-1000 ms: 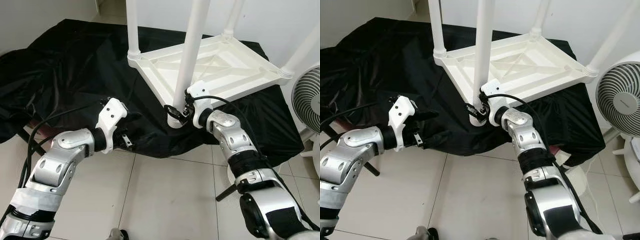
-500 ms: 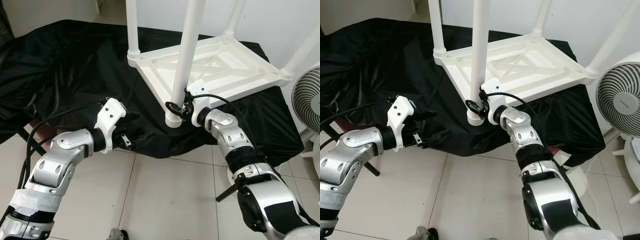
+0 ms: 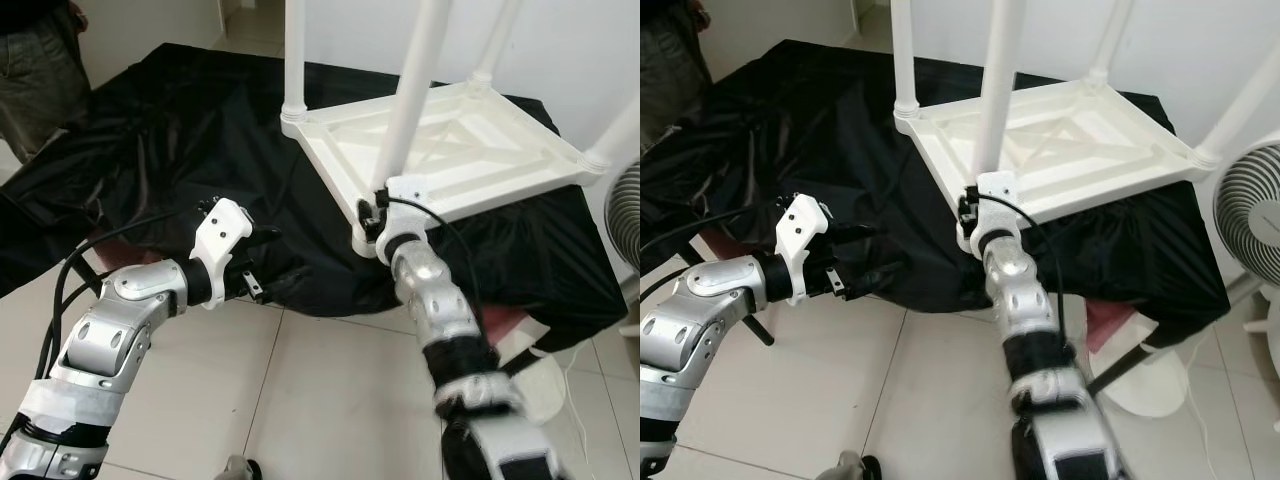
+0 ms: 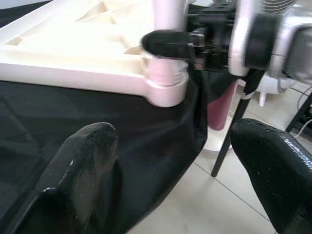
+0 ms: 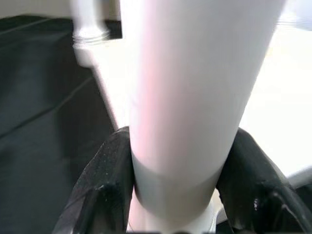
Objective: Building children table
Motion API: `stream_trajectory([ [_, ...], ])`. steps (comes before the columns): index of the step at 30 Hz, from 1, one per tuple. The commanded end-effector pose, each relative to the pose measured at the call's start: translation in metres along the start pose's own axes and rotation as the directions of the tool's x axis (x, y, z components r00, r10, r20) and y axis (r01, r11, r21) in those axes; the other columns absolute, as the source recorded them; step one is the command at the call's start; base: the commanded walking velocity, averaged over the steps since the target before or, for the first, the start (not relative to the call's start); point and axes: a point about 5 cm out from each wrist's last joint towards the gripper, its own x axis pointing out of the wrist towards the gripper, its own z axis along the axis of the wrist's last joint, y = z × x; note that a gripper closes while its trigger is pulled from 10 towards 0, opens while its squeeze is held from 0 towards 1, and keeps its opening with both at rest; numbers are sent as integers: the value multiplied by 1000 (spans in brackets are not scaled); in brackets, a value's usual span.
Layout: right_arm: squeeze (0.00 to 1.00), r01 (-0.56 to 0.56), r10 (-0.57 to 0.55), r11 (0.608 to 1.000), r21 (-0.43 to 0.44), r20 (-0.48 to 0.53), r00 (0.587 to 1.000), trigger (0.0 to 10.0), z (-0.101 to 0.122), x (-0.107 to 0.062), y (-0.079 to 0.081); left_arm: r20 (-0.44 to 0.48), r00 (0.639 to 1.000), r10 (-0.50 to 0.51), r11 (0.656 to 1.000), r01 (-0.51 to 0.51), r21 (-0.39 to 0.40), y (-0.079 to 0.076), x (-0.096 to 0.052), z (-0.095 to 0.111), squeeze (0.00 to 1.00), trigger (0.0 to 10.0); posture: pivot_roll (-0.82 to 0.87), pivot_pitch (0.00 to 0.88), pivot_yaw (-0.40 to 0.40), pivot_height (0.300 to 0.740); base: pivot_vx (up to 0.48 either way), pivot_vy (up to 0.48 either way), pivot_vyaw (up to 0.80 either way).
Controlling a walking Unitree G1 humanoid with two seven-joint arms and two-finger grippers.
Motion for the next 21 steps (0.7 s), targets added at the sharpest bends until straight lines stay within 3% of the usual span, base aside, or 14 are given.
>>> stream_trajectory([
  [1,0,132,-132,991,4,-85,988,0,-19,-3,-25,-5,1000,8,1000,-8,-2,-1,-1,-1,0,10000,5,123,12,740,0,0,0],
  [2,0,182,-180,983,21,-77,981,0,-20,-9,-25,-5,1000,7,1000,-7,-2,-1,-1,-1,0,10000,5,123,11,740,0,0,0],
  [9,0,180,-176,983,43,-68,982,0,-19,-10,-19,-5,1000,7,1000,-7,0,-1,0,-1,0,10000,3,121,13,740,0,0,0],
  [10,0,131,-129,991,34,-41,991,10000,-13,-8,-13,-5,1000,7,1000,-7,1,-1,0,-1,0,10000,3,121,12,740,0,0,0],
  [12,0,131,-129,991,34,-41,991,10000,-13,-8,-13,-5,1000,7,1000,-7,1,-1,0,-1,0,10000,3,121,12,740,0,0,0],
  [13,0,43,-42,999,26,-22,999,10000,-8,-5,-4,-4,1000,8,1000,-8,1,0,0,0,0,10000,4,121,11,740,0,0,0],
  [14,424,-19,19,1000,21,-2,1000,10000,-4,-4,1,-4,1000,9,1000,-9,1,0,0,0,0,10000,3,123,10,740,0,0,0],
  [15,424,-19,19,1000,21,-2,1000,10000,-4,-4,1,-4,1000,9,1000,-9,1,0,0,0,0,10000,3,123,10,740,0,0,0],
  [16,1000,-97,97,995,22,7,995,10000,0,-4,9,-4,1000,10,1000,-10,1,0,0,0,0,10000,3,123,10,740,0,0,0],
  [17,1000,-162,162,987,16,37,986,10000,6,-4,13,-4,1000,10,1000,-10,1,0,0,0,0,10000,5,125,10,740,0,0,0],
  [19,1000,-162,162,987,16,37,986,10000,6,-4,13,-4,1000,10,1000,-10,1,0,0,0,0,10000,5,125,10,740,0,0,0],
  [20,843,-233,234,972,-26,82,969,10000,15,-5,18,-4,1000,11,1000,-11,1,0,0,0,0,10000,5,125,10,740,0,0,0],
  [21,843,-233,234,972,-26,82,969,10000,15,-5,18,-4,1000,11,1000,-11,1,0,0,0,0,10000,5,125,10,740,0,0,0],
])
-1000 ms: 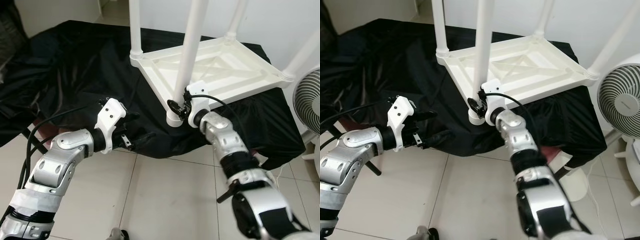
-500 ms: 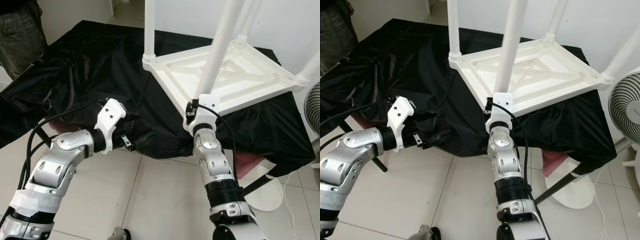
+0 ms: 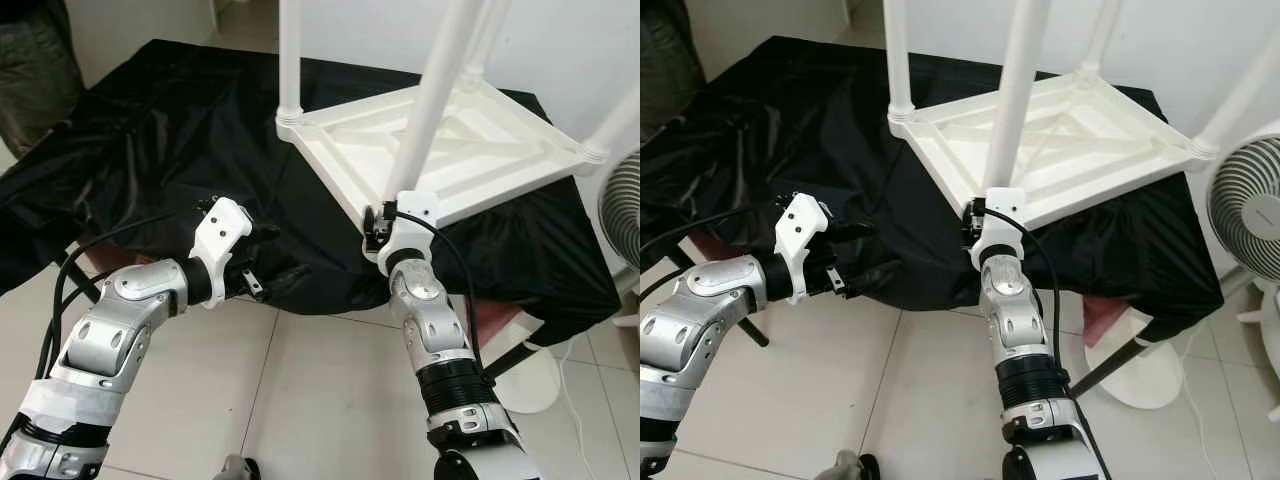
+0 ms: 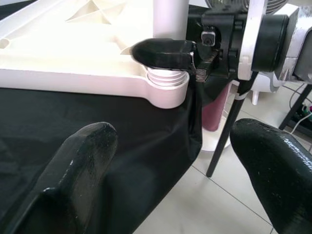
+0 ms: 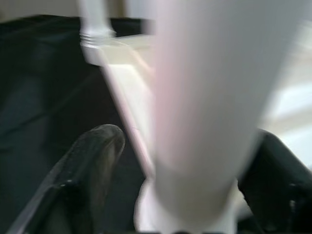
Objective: Building children table
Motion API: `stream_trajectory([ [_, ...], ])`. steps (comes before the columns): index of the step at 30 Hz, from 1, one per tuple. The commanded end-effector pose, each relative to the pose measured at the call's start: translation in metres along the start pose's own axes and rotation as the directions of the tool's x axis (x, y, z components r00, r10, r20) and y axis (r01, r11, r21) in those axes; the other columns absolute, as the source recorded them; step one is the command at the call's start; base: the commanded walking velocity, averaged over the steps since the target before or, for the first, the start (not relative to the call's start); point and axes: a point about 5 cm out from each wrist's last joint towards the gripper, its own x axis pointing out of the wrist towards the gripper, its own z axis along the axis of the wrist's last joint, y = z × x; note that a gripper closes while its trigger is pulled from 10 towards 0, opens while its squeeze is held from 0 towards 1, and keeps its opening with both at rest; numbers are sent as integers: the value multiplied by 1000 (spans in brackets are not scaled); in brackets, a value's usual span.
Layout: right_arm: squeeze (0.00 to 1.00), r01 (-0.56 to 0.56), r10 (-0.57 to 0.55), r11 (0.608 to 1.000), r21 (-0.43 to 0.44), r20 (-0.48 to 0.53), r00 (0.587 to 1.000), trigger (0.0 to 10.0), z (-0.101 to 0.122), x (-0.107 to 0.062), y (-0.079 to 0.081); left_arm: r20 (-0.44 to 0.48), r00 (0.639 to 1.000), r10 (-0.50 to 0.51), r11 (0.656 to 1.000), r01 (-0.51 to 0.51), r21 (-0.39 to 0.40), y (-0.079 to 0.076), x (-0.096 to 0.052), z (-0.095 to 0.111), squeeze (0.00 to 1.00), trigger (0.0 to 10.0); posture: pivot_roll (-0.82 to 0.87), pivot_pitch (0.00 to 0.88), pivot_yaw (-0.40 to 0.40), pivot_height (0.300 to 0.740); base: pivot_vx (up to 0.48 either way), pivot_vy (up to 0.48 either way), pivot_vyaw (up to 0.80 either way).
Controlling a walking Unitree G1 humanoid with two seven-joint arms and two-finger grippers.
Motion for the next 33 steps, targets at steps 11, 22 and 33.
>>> stream_trajectory([
  [11,0,-187,221,966,-180,192,956,10000,36,-13,0,10,996,85,996,-85,41,12,-12,10,0,10000,3,132,6,740,0,0,0],
  [22,0,-70,104,983,-167,202,974,10000,18,-62,-16,67,944,324,939,-330,99,38,-30,27,0,10000,-11,132,21,740,0,0,0],
  [33,0,-15,15,999,-28,-8,1000,10000,-30,-89,-36,47,754,655,753,-657,47,57,-58,7,0,10000,-25,112,26,740,0,0,0],
])
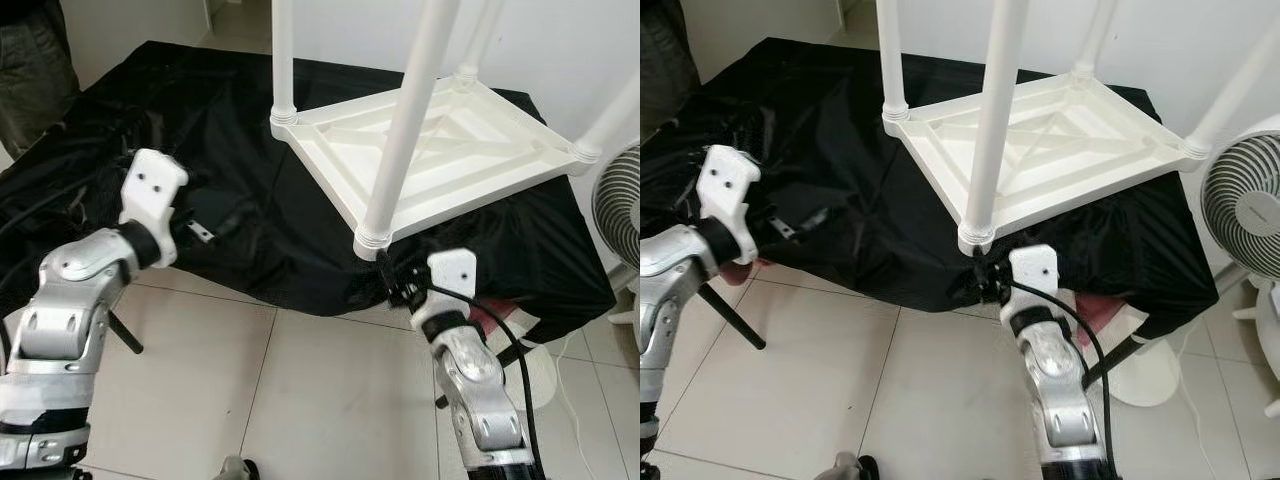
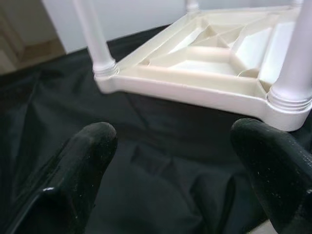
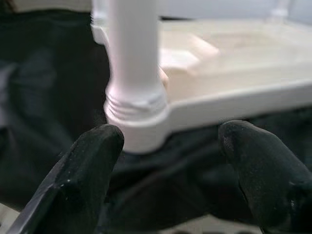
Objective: Building children table
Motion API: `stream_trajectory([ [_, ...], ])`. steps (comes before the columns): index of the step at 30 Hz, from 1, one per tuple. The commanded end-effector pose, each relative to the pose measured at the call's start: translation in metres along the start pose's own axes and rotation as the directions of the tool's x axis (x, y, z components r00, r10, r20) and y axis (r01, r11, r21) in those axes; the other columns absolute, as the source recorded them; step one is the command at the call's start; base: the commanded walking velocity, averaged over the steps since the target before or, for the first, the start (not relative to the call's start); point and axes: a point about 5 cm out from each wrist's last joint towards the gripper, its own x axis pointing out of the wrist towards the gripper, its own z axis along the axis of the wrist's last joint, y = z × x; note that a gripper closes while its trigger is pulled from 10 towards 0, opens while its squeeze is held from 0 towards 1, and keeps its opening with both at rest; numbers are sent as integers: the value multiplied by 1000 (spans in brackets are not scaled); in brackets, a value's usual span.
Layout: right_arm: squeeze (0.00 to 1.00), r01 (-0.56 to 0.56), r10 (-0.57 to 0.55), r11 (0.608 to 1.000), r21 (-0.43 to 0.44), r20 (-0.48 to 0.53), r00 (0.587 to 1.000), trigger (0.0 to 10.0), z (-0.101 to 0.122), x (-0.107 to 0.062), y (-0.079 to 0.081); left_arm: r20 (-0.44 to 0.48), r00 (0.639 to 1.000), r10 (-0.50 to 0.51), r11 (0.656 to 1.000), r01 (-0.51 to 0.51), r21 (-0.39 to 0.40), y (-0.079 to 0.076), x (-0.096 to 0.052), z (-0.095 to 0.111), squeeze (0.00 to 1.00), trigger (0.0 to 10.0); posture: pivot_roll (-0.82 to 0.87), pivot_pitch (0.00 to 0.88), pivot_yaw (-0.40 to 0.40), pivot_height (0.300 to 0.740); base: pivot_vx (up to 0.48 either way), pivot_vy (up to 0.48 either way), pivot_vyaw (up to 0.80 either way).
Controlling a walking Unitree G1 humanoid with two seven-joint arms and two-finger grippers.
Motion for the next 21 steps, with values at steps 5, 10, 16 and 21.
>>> stream_trajectory([
  [5,0,5,-5,1000,17,-27,1000,10000,-5,2,4,-103,905,413,909,-417,-19,15,-12,-26,0,10000,-25,106,25,740,0,0,0],
  [10,0,-22,25,999,44,-56,998,10000,-12,3,15,-146,891,429,896,-441,-57,5,-16,-37,0,10000,-25,87,12,740,0,0,0],
  [16,0,-49,54,997,66,-69,996,10000,-15,-1,26,-155,905,396,914,-405,-34,-6,-19,-43,0,10000,-26,78,8,740,0,0,0],
  [21,0,-95,98,994,51,-45,994,10000,-16,-6,35,-185,896,403,889,-431,-155,-25,-27,-56,0,10000,-34,48,10,740,0,0,0],
])
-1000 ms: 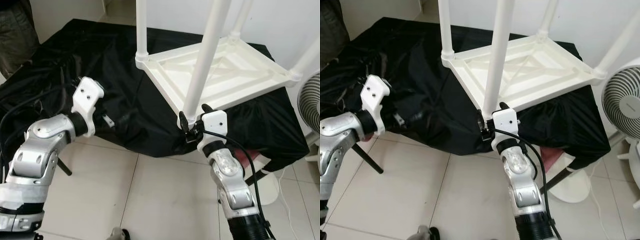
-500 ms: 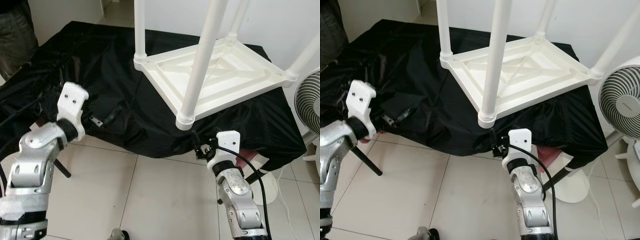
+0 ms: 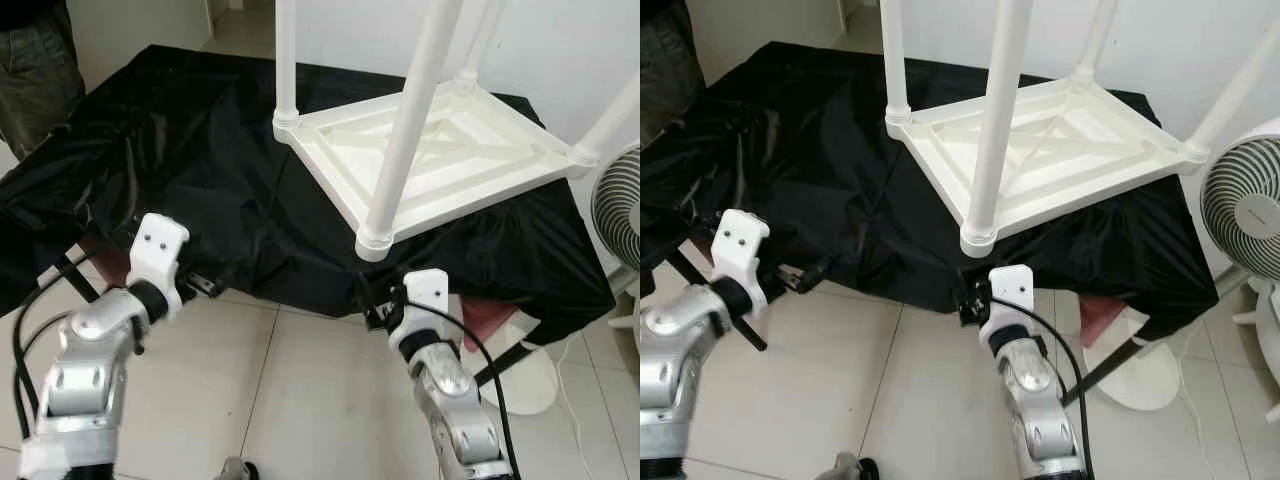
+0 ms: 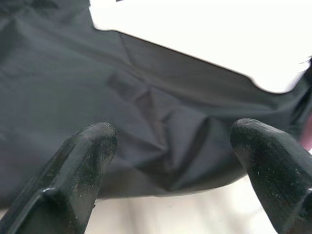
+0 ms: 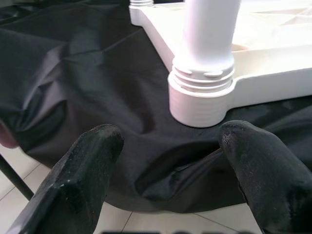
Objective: Building children table
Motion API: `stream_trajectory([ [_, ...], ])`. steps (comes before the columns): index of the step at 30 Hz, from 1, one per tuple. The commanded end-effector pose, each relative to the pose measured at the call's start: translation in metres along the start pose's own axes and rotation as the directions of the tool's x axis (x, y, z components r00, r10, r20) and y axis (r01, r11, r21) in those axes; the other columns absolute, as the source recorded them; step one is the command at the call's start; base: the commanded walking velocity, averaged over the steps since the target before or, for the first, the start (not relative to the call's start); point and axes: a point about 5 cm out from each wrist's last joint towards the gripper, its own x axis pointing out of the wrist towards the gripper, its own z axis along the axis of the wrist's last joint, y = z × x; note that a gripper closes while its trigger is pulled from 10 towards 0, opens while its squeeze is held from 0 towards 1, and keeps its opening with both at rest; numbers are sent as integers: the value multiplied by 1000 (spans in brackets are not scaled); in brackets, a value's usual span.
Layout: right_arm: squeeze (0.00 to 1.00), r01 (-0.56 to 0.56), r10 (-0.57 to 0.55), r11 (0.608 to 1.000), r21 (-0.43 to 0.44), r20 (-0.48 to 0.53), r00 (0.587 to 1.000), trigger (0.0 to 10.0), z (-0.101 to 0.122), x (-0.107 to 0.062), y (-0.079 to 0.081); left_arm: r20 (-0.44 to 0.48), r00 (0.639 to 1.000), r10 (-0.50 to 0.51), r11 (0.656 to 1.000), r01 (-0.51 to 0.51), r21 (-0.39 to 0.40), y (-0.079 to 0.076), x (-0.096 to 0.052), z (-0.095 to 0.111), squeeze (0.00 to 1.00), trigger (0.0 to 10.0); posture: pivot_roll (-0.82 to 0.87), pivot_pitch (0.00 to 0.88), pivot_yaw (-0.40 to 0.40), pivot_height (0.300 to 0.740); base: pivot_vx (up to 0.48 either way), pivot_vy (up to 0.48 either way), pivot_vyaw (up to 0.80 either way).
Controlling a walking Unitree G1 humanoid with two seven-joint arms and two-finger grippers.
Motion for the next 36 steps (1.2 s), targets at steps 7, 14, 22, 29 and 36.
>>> stream_trajectory([
  [7,0,18,-17,1000,-23,45,999,10000,10,6,-11,-11,922,387,922,-387,-2,16,-14,-7,0,10000,-42,27,2,740,0,0,0],
  [14,0,0,7,998,-68,102,995,10000,27,16,-15,105,891,442,891,-450,60,25,-7,14,0,10000,-54,16,-11,740,0,0,0],
  [22,0,-13,19,997,-70,96,995,10000,25,16,-12,122,901,417,902,-427,64,23,-2,21,0,10000,-54,20,-6,740,0,0,0],
  [29,0,42,-27,992,-121,123,992,10000,30,25,-13,138,911,388,914,-400,70,20,7,25,0,10000,-48,24,3,740,0,0,0],
  [36,0,149,-128,980,-129,156,979,10000,44,48,-20,162,915,369,917,-387,97,22,13,37,0,10000,-31,56,7,740,0,0,0],
])
